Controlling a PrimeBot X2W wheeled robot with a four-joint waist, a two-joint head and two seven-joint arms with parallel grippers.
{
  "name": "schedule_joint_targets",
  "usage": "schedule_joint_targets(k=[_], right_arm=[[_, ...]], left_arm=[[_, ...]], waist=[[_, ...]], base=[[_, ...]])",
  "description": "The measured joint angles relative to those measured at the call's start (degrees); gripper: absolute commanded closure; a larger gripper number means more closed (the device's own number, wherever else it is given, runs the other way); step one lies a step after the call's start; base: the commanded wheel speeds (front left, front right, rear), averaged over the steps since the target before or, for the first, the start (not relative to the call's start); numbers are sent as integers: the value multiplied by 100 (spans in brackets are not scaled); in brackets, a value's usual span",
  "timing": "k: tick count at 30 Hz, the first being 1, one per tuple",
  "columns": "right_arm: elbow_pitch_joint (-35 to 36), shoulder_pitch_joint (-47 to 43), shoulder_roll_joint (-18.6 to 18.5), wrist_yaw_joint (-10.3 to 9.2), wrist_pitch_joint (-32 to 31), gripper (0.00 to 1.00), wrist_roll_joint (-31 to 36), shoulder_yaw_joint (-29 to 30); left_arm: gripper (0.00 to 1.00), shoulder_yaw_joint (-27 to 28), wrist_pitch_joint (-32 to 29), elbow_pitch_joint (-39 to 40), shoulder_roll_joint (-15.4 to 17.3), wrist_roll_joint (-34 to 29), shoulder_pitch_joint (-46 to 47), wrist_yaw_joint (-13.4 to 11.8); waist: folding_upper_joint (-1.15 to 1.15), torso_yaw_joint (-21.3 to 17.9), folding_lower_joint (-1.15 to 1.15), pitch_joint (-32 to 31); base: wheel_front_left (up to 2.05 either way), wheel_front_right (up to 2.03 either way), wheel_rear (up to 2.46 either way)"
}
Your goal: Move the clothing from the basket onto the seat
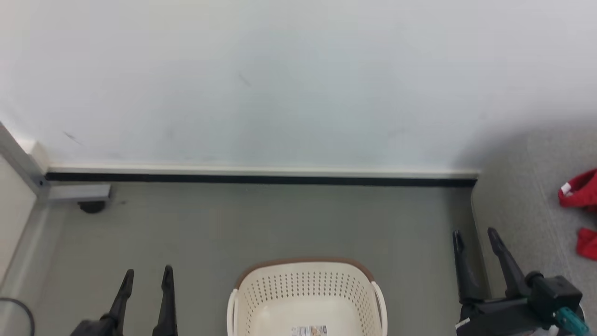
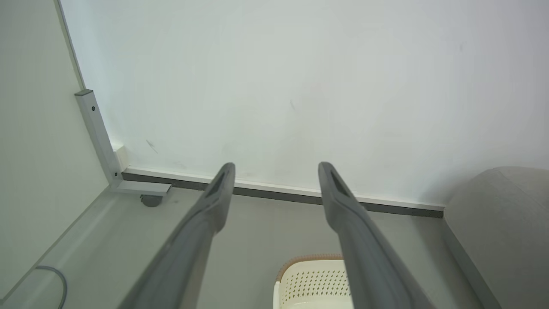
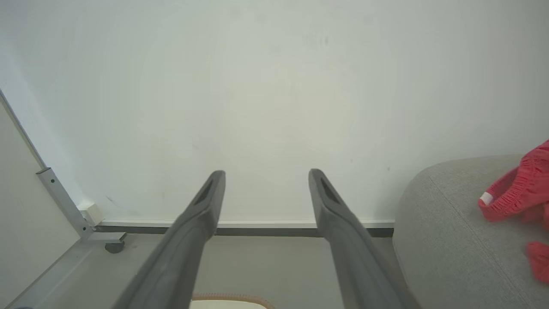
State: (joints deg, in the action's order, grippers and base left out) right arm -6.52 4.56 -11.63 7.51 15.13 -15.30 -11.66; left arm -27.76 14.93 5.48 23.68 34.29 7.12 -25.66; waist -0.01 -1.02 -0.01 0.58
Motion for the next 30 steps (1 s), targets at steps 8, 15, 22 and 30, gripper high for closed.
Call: schedule_joint_targets(k=[8,15,22,30], right_arm=[[424,-684,114,-1,0,0,292,321],[615,-1330,297,-1,1,0,609,604],[750,-1760,410,0,1,0,851,649],[786,-2102,444,0,0,0,881,801]], left_arm=[[0,635,1,288,-208,-1013,-1046,753],[0,984,1,8,-611,-1533,-1574,1300],[0,1405,1,-308,-990,-1951,-1812,1685],[0,1840,1,-432,-1324,-2313,-2013,2071]], waist=[[0,231,0,-574],[0,358,1,-886],[1,414,1,-1021],[1,395,1,-1075]], base=[[0,0,0],[0,0,0],[0,0,0],[0,0,0]])
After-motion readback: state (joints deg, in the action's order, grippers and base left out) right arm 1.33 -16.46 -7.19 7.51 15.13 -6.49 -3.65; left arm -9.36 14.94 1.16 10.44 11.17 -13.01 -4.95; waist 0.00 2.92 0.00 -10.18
